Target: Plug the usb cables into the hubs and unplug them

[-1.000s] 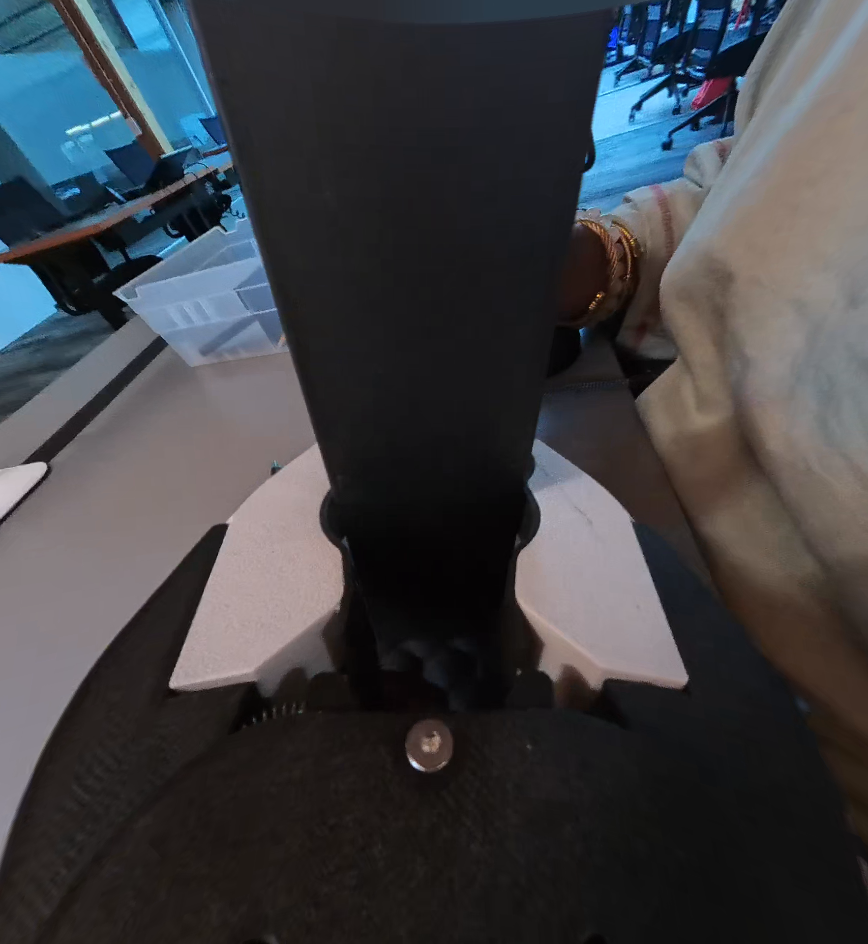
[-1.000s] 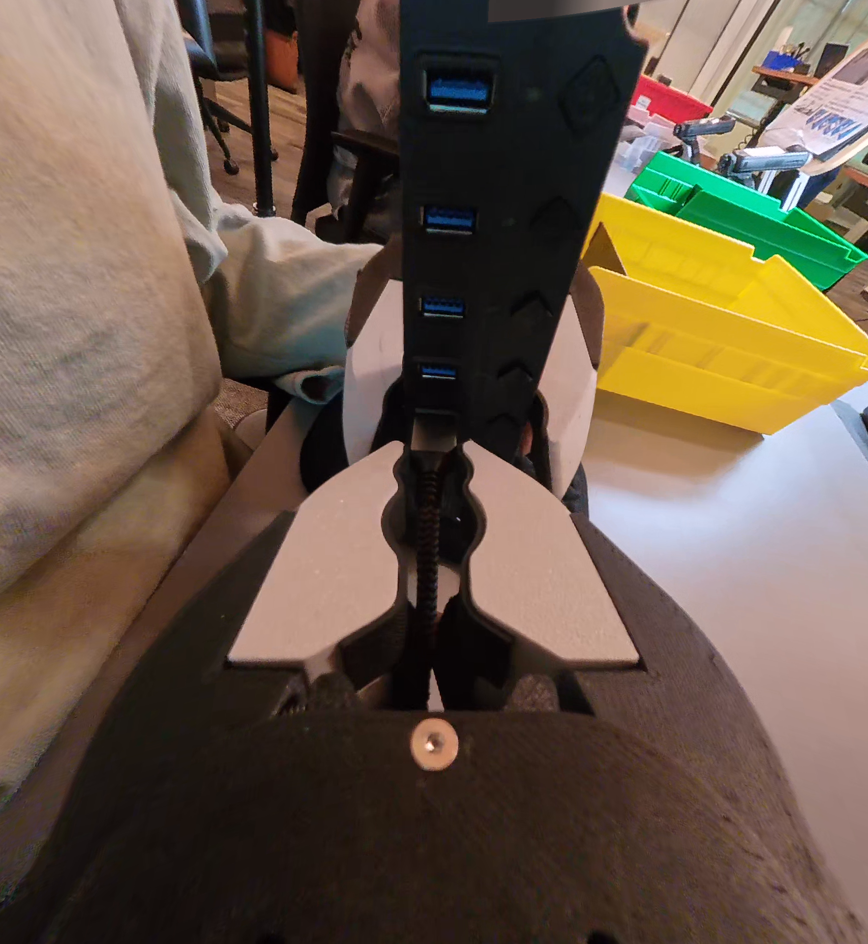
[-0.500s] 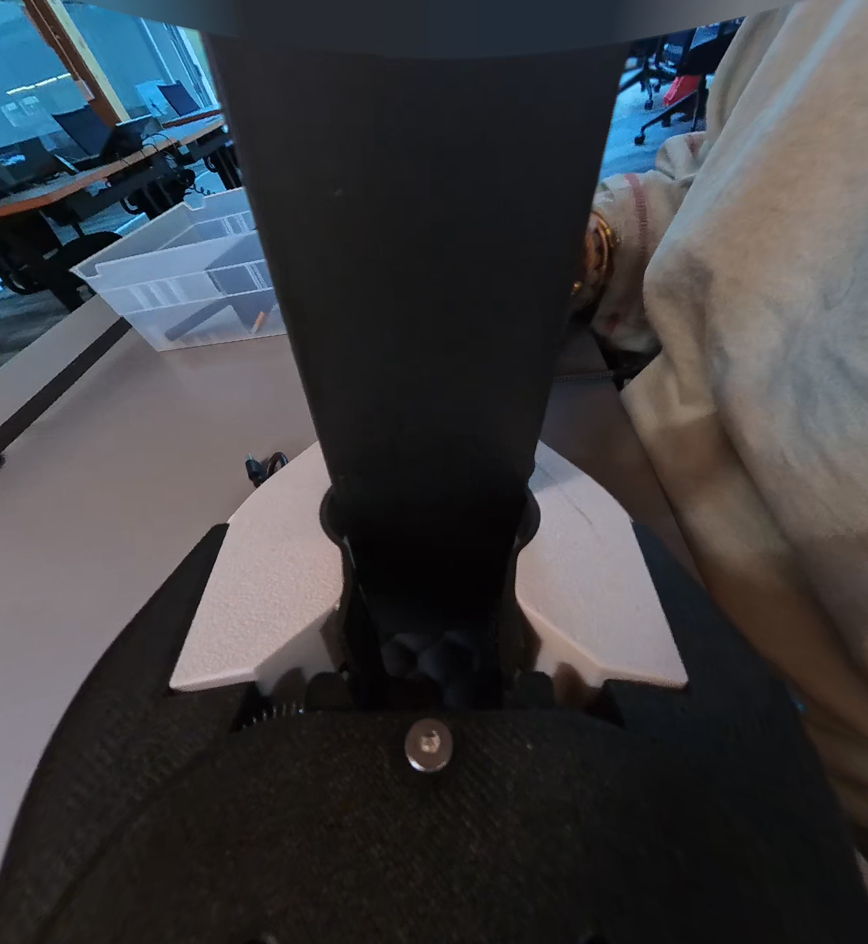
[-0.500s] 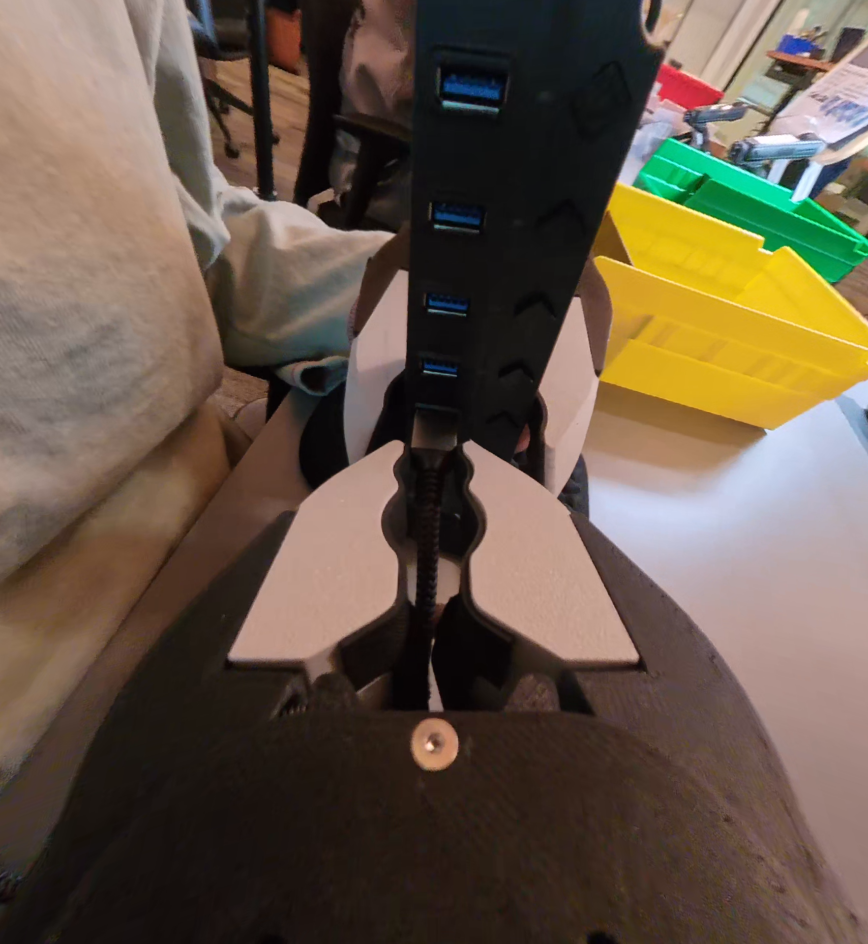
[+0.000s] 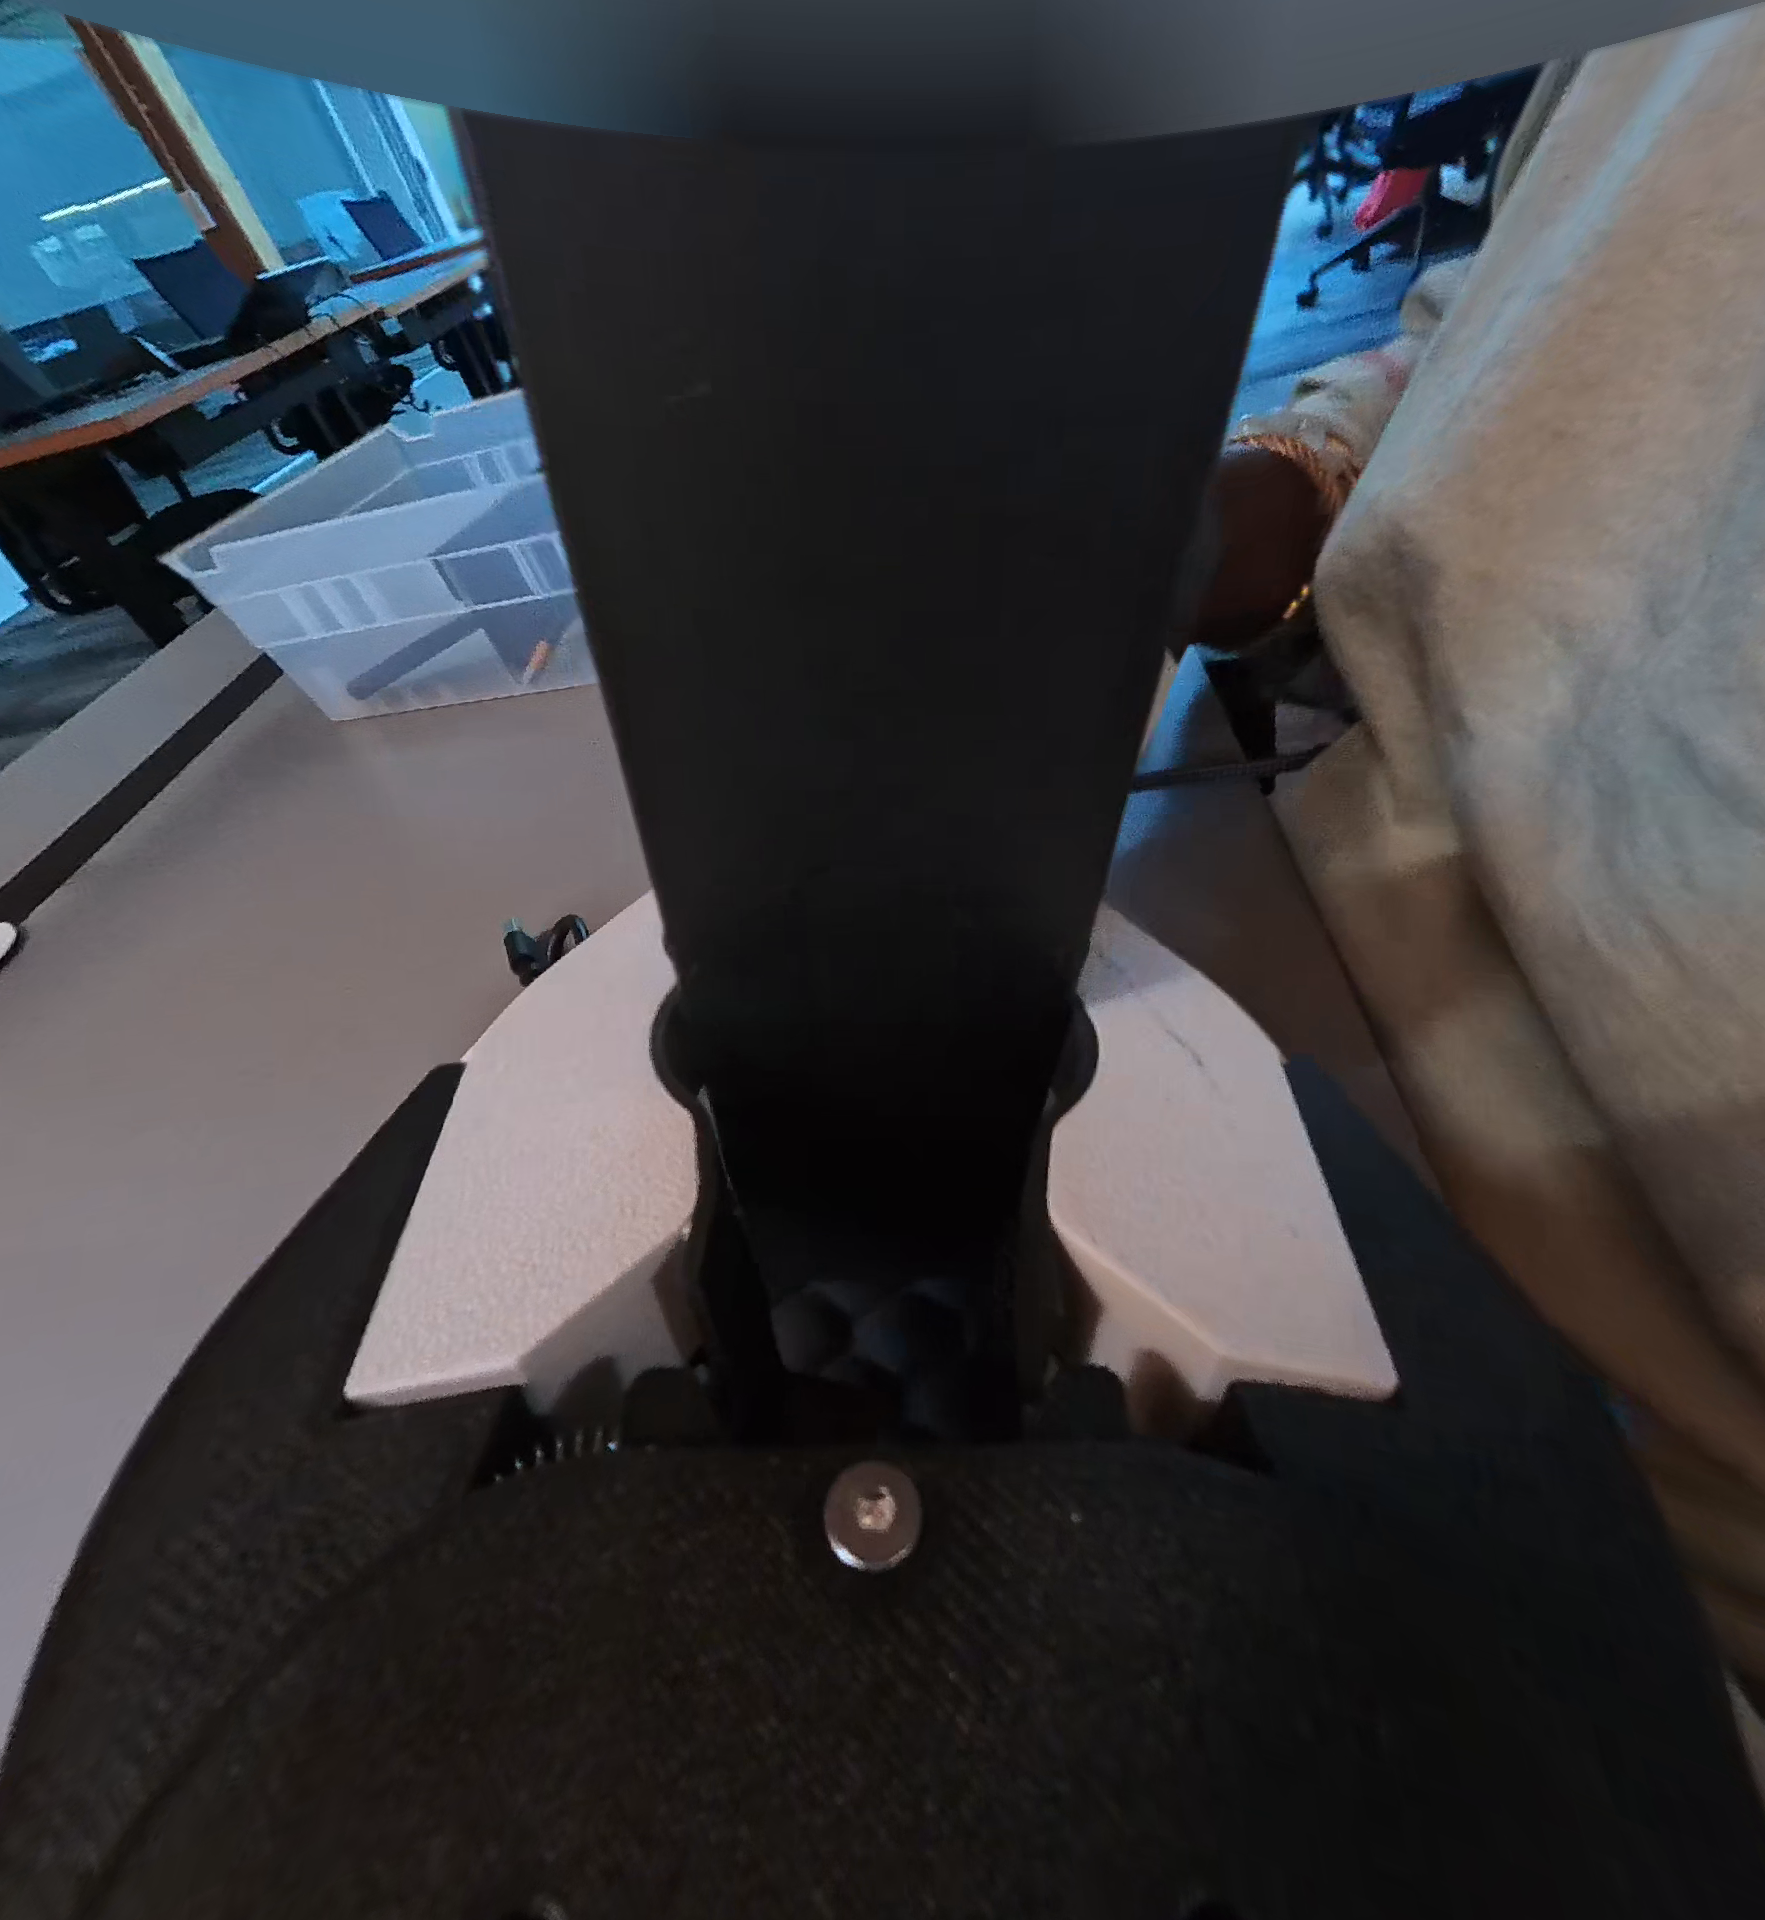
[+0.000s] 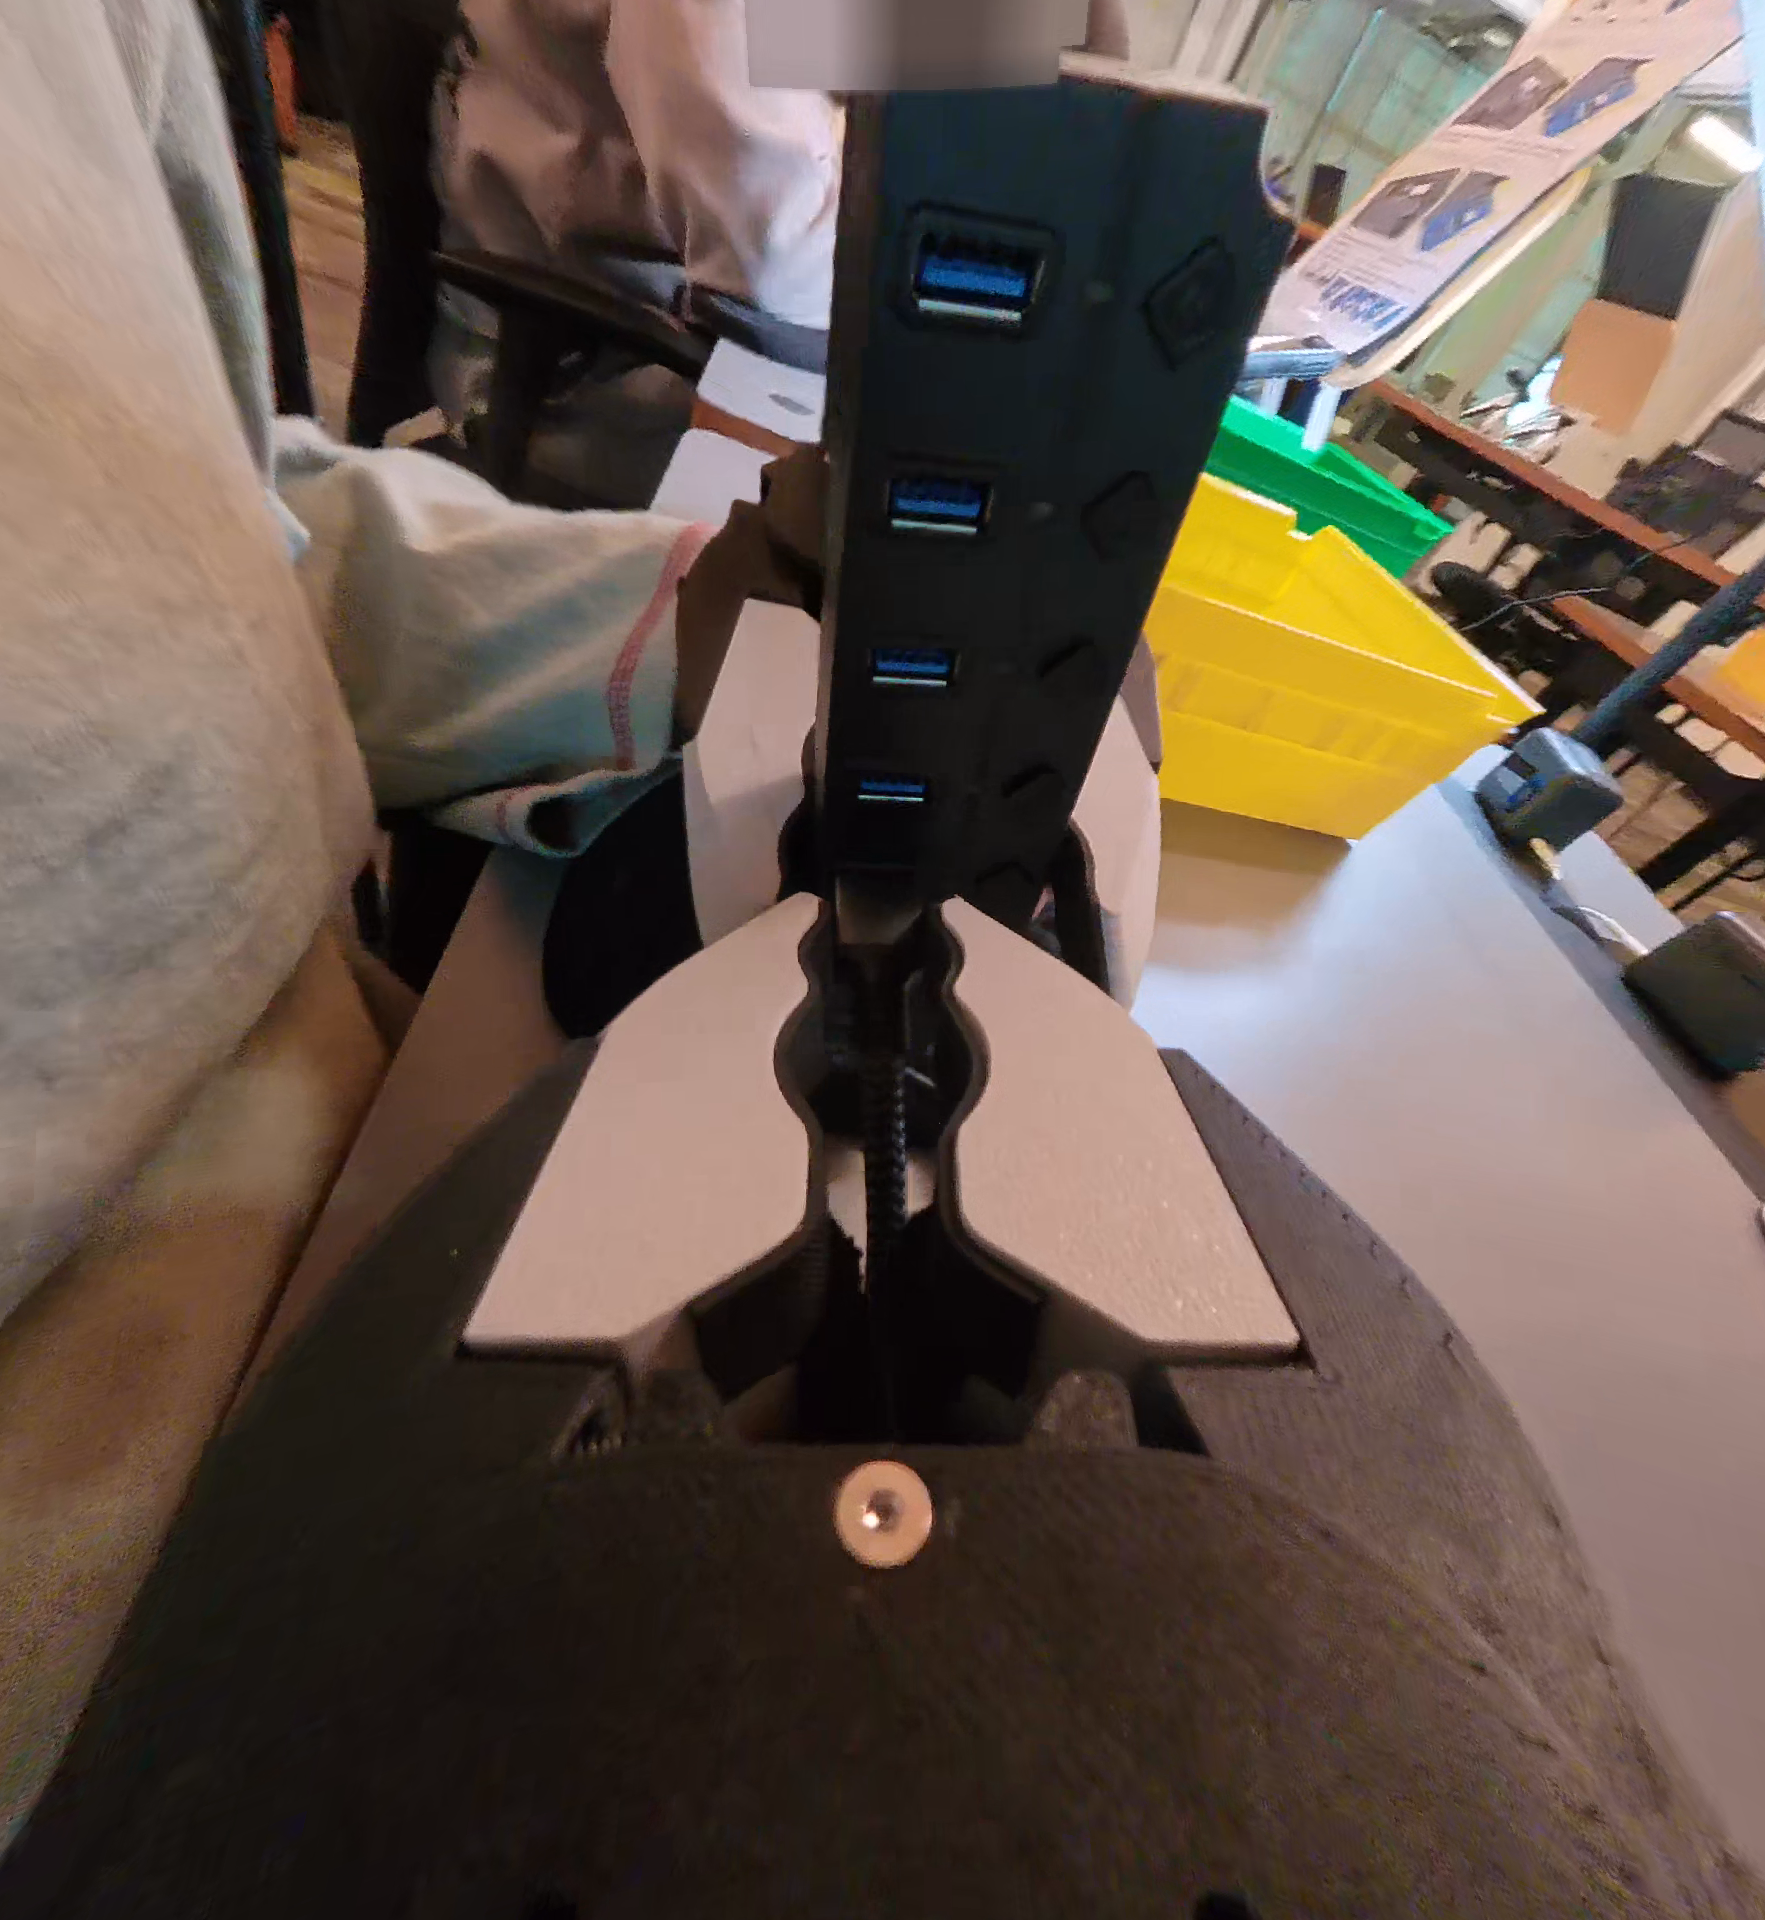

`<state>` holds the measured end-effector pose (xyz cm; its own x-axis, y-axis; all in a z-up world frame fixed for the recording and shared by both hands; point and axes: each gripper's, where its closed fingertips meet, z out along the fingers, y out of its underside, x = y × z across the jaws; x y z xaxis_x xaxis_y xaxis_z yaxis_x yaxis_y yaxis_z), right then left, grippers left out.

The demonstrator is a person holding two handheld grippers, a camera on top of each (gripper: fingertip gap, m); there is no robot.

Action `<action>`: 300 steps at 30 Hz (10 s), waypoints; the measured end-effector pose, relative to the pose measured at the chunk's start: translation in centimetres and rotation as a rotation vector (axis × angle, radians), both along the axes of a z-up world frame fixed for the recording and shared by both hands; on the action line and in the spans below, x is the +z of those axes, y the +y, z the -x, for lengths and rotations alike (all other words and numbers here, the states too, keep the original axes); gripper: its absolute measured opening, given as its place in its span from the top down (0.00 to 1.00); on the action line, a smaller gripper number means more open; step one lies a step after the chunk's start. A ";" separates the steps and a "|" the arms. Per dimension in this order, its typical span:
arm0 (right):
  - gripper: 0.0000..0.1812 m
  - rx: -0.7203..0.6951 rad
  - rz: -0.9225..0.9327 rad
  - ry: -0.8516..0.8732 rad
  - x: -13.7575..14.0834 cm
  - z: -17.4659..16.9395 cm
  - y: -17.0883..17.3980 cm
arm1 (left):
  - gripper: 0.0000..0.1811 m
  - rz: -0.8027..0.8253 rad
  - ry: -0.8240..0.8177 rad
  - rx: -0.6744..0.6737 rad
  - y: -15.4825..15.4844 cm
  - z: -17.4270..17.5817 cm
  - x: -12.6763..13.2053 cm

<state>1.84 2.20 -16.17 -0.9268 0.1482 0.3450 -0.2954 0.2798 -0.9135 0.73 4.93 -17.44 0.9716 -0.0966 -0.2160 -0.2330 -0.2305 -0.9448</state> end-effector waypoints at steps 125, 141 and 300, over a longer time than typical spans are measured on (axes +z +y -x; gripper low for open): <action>0.70 -0.515 0.550 0.377 29.3 14.2 35.0 | 0.56 -0.358 0.074 0.373 -3.0 4.8 4.7; 0.71 -0.816 0.264 -0.028 14.1 24.4 39.2 | 0.58 -0.363 0.053 0.379 -3.1 5.1 4.6; 0.20 -1.463 0.082 -0.047 10.9 13.4 26.5 | 0.30 -0.137 -0.007 1.366 -9.5 15.4 13.1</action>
<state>-11.57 28.69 -5.32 0.0544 0.9629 0.2642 0.2299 0.2454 -0.9418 -14.64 -4.54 -4.35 0.2771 0.9504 -0.1410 0.1071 -0.1764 -0.9785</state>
